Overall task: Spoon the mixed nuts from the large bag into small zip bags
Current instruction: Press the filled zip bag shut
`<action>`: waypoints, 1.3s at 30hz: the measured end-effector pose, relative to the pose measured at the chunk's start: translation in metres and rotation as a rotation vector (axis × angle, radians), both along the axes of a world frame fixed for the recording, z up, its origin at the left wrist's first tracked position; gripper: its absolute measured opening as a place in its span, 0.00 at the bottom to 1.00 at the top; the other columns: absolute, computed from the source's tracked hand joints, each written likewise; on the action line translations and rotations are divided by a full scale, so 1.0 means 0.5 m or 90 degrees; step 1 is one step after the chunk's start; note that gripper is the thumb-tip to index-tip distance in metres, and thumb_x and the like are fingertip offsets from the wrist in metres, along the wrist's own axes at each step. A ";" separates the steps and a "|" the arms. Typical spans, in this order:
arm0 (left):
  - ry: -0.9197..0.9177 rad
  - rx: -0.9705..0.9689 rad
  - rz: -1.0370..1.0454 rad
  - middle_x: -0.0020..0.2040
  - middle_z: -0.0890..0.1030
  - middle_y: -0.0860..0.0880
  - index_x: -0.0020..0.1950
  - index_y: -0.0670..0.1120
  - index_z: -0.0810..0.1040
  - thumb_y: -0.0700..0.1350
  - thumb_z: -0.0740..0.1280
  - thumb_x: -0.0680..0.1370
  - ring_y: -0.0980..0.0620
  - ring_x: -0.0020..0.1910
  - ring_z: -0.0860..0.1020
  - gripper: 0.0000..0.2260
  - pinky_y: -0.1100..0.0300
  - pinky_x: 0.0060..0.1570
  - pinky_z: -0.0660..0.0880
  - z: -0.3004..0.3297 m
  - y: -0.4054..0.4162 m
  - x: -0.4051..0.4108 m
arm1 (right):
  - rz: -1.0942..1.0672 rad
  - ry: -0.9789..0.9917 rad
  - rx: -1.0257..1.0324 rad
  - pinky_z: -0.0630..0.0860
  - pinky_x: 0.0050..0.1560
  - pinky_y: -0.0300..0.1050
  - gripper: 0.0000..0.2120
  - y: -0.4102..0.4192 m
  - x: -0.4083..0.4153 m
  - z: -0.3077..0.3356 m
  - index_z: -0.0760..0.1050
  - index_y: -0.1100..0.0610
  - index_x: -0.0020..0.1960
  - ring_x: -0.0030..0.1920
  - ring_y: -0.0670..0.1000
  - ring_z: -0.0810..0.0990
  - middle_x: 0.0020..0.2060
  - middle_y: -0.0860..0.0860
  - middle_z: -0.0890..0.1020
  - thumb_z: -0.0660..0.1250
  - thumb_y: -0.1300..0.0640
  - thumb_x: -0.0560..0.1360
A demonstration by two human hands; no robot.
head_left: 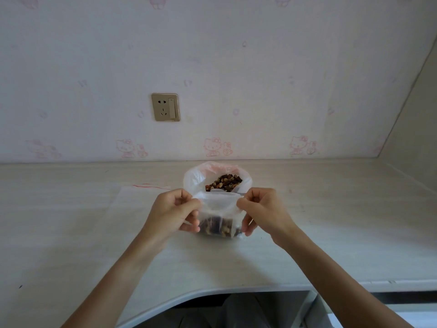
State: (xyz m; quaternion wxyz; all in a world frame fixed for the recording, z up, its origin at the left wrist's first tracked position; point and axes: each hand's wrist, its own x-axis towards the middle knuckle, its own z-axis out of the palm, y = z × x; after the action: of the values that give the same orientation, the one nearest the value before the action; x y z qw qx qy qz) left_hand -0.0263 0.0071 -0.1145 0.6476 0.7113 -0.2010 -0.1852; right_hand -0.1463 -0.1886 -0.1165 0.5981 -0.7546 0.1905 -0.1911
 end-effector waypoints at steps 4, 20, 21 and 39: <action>-0.423 0.226 0.106 0.26 0.76 0.50 0.32 0.48 0.69 0.39 0.70 0.70 0.50 0.26 0.79 0.12 0.56 0.30 0.74 0.006 0.000 -0.001 | -0.074 -0.033 -0.287 0.67 0.23 0.46 0.17 0.019 -0.002 0.008 0.61 0.59 0.31 0.27 0.65 0.80 0.24 0.55 0.68 0.67 0.70 0.71; 0.231 -0.086 -0.191 0.51 0.83 0.44 0.56 0.43 0.84 0.54 0.73 0.77 0.48 0.45 0.84 0.16 0.49 0.44 0.83 0.045 0.014 0.012 | 0.145 -0.027 0.525 0.83 0.37 0.49 0.13 -0.015 -0.016 -0.002 0.84 0.61 0.56 0.43 0.57 0.86 0.45 0.59 0.84 0.63 0.56 0.82; 0.215 -0.088 -0.191 0.51 0.83 0.45 0.55 0.43 0.85 0.54 0.73 0.77 0.49 0.45 0.84 0.15 0.50 0.43 0.83 0.046 0.014 0.012 | 0.157 -0.036 0.525 0.83 0.37 0.48 0.11 -0.014 -0.016 -0.001 0.86 0.59 0.54 0.43 0.56 0.86 0.46 0.58 0.85 0.66 0.56 0.80; -0.377 0.150 0.103 0.22 0.73 0.53 0.34 0.50 0.79 0.32 0.72 0.70 0.55 0.23 0.75 0.14 0.45 0.37 0.84 0.079 -0.002 0.001 | -0.064 -0.053 -0.226 0.81 0.32 0.44 0.09 0.033 -0.009 0.060 0.79 0.56 0.47 0.28 0.46 0.78 0.27 0.48 0.78 0.71 0.69 0.71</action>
State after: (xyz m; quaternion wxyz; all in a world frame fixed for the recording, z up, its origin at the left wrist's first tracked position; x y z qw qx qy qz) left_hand -0.0258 0.0060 -0.0748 0.4870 0.8177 -0.3009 0.0599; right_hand -0.1509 -0.1720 -0.0867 0.4529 -0.8290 0.1663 -0.2828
